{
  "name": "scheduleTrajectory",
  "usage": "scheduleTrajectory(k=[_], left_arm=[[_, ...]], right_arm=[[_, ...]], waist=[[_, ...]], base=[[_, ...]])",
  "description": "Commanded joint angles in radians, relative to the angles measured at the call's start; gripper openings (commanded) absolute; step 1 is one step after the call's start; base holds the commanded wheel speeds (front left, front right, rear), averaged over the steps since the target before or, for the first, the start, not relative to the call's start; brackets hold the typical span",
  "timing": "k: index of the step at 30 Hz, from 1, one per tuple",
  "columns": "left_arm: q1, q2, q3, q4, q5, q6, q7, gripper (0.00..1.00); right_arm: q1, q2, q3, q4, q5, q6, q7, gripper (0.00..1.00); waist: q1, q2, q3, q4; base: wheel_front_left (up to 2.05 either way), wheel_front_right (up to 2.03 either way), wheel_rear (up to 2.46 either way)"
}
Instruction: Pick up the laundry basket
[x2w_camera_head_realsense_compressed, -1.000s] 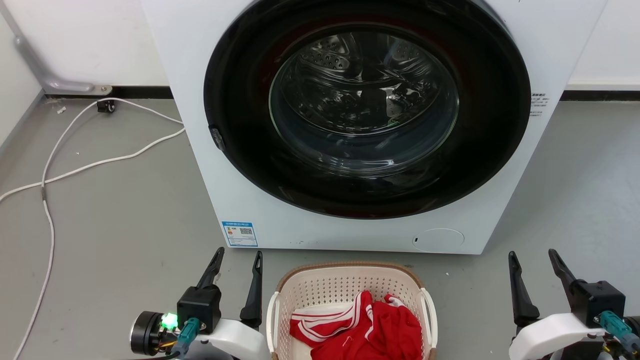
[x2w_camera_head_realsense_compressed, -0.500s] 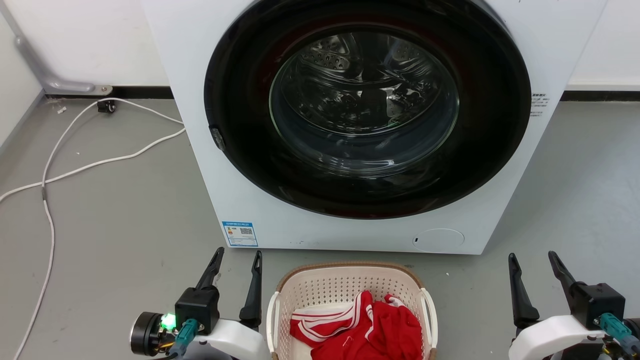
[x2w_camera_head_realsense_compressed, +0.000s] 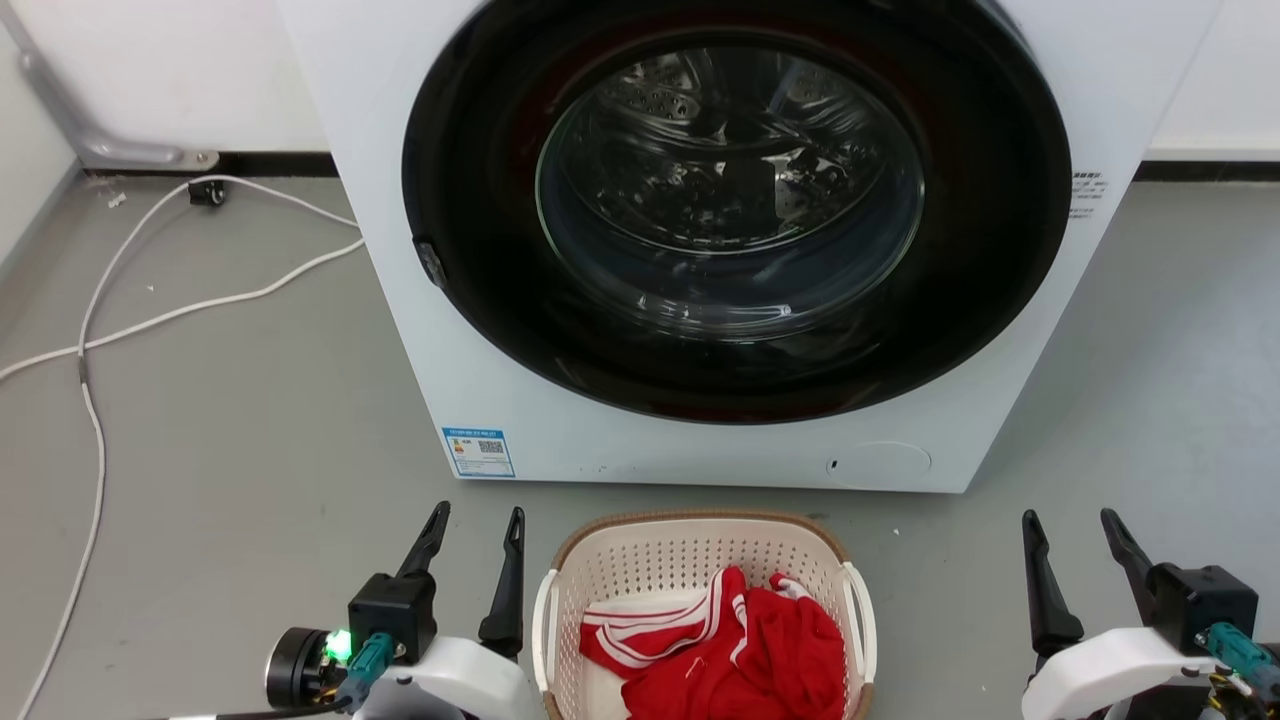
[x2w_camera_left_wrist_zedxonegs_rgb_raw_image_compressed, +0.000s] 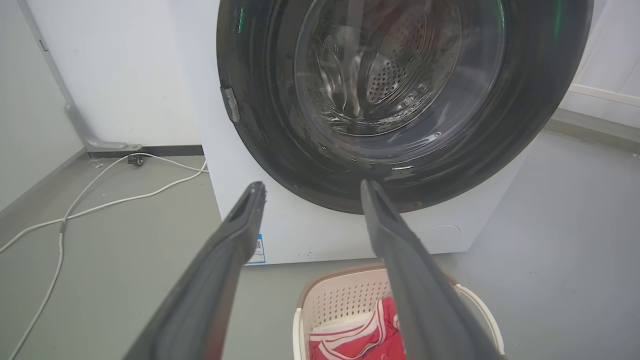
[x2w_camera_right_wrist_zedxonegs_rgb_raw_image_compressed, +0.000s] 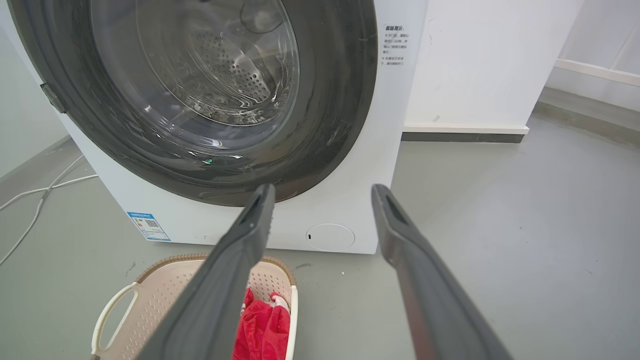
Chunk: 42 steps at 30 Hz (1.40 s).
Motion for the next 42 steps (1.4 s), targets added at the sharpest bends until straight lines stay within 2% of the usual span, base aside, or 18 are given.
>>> scheduleTrajectory(k=[1,19,28,36,42], left_arm=[[-0.019,-0.002,0.002,0.009,-0.003,-0.004,-0.003,1.00],[-0.201,-0.007,0.018,0.222,-0.046,-0.044,-0.002,1.00],[-0.355,0.013,0.019,0.422,-0.080,-0.088,-0.002,1.00],[-0.510,0.037,-0.040,0.608,-0.142,-0.108,0.039,1.00],[-0.591,0.070,-0.160,0.662,-0.248,-0.109,0.103,1.00]], right_arm=[[-0.017,0.002,-0.003,0.004,-0.001,0.000,0.002,1.00],[-0.200,0.002,0.031,0.158,0.015,0.000,-0.005,1.00],[-0.352,0.002,0.059,0.326,0.048,0.000,-0.002,1.00],[-0.492,-0.006,0.104,0.500,0.083,0.000,0.015,1.00],[-0.600,-0.016,0.134,0.635,0.109,0.000,0.044,1.00]], waist=[[0.0000,0.0000,0.016,-0.001],[0.0000,0.0000,0.288,-0.013],[0.0000,0.0000,0.441,-0.008],[0.0000,0.0000,0.551,-0.005],[0.0000,0.0000,0.633,-0.019]], base=[[0.00,0.00,0.00],[0.00,0.00,0.00],[0.00,0.00,0.00],[0.00,0.00,0.00],[0.00,0.00,0.00]])
